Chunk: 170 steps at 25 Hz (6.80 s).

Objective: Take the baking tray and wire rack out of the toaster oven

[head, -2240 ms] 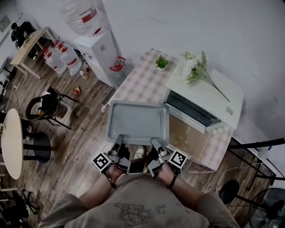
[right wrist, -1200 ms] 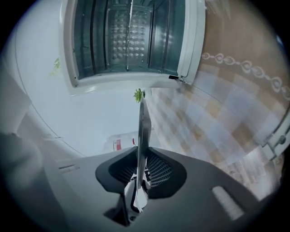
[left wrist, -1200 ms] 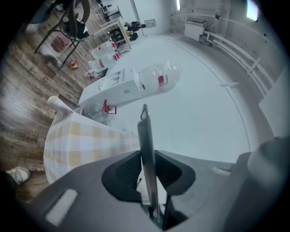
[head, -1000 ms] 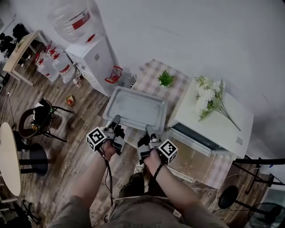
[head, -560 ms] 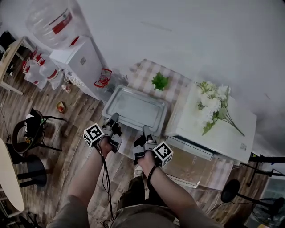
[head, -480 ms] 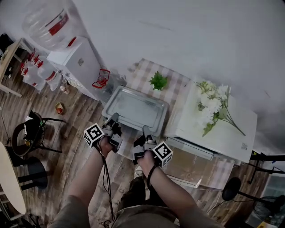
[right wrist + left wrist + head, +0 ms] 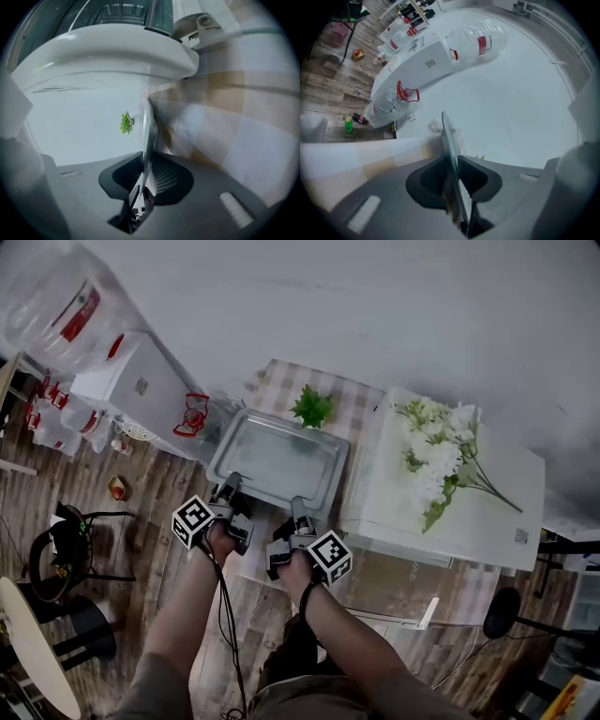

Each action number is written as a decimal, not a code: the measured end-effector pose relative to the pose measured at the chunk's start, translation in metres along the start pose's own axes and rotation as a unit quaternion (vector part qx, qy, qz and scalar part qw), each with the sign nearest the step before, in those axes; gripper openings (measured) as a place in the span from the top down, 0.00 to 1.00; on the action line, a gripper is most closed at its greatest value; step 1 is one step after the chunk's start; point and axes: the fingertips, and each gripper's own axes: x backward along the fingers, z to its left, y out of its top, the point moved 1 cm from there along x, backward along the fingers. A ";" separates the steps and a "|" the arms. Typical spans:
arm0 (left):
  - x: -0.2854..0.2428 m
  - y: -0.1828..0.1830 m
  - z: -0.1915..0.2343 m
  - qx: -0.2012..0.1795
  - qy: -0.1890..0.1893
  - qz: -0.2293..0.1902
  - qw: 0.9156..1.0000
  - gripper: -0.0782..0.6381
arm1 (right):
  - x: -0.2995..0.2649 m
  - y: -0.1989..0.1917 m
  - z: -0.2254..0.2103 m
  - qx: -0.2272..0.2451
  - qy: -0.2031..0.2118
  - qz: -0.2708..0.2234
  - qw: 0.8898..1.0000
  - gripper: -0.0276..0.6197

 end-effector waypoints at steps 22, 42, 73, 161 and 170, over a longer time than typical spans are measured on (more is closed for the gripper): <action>0.026 -0.016 -0.004 -0.021 0.075 0.025 0.997 0.46 | 0.031 -0.010 0.007 0.029 -0.059 0.088 0.994 0.48; 0.120 -0.107 -0.103 0.005 -0.013 -0.002 1.000 0.51 | 0.170 0.026 0.079 0.061 0.036 0.129 0.989 0.53; 0.128 -0.293 -0.205 -0.027 -0.101 0.118 0.988 0.55 | 0.351 0.197 0.096 0.063 0.086 -0.040 0.993 0.56; 0.179 -0.336 -0.154 0.042 -0.144 0.118 0.982 0.89 | 0.381 0.212 0.032 0.055 0.079 -0.052 0.994 0.92; 0.206 -0.342 -0.166 0.047 -0.173 0.129 0.975 0.89 | 0.401 0.198 0.029 0.048 0.081 -0.043 0.995 0.92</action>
